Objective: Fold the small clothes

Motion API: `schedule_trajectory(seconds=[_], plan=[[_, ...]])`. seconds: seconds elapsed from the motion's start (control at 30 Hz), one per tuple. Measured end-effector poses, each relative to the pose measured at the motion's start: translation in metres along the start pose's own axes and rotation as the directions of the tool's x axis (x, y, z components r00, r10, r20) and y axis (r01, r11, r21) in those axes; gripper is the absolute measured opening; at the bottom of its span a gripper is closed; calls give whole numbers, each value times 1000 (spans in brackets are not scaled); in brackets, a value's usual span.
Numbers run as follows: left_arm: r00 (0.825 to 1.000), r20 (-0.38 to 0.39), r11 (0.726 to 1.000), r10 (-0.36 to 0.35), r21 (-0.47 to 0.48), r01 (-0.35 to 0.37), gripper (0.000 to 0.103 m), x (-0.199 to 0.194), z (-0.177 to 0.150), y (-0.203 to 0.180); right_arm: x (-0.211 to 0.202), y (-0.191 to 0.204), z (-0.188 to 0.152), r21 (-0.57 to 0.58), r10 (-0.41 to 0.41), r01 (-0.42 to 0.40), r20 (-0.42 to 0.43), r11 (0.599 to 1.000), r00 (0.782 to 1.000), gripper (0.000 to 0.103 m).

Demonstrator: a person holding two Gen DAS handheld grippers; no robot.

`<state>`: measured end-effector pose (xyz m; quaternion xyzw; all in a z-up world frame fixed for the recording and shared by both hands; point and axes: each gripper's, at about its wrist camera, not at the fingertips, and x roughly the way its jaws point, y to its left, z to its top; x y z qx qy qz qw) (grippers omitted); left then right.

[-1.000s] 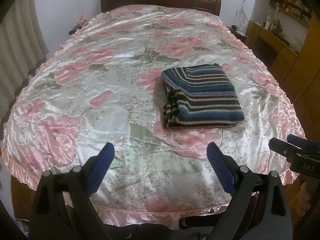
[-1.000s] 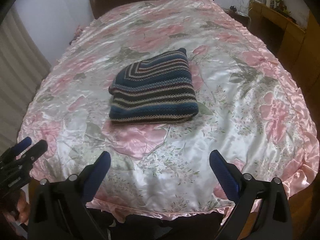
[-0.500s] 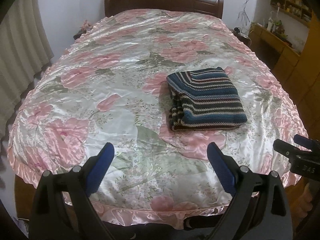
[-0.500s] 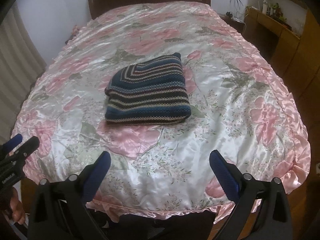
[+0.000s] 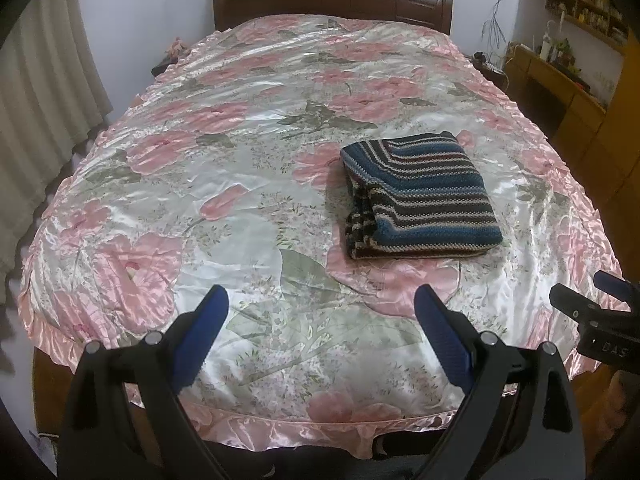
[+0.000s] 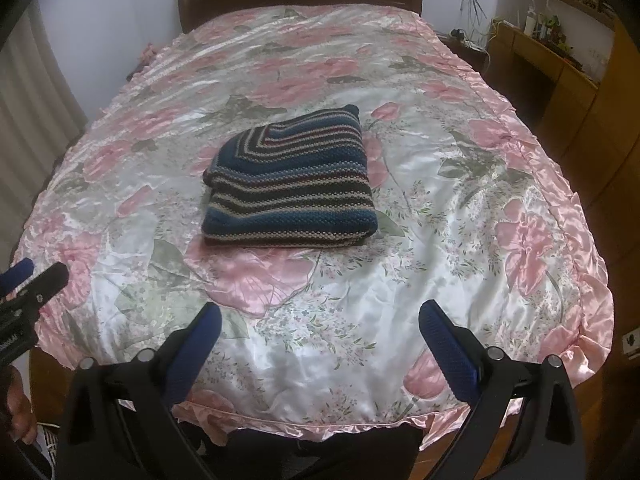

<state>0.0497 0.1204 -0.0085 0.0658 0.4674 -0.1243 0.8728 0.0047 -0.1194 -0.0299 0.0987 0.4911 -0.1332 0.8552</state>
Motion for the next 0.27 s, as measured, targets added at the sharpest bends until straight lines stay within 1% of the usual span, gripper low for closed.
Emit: schedule_trajectory(seconds=[0.13,0.27], plan=[[1000,-2,1000,1,0,-1,93,0,0,0,5,-4,1,9,15,-15,-19,1000,1000,99],[1000,-2,1000,-1,-1,1,94,0,-1,0,6,-6,1,10,4,-3,-25,1000,1000,99]])
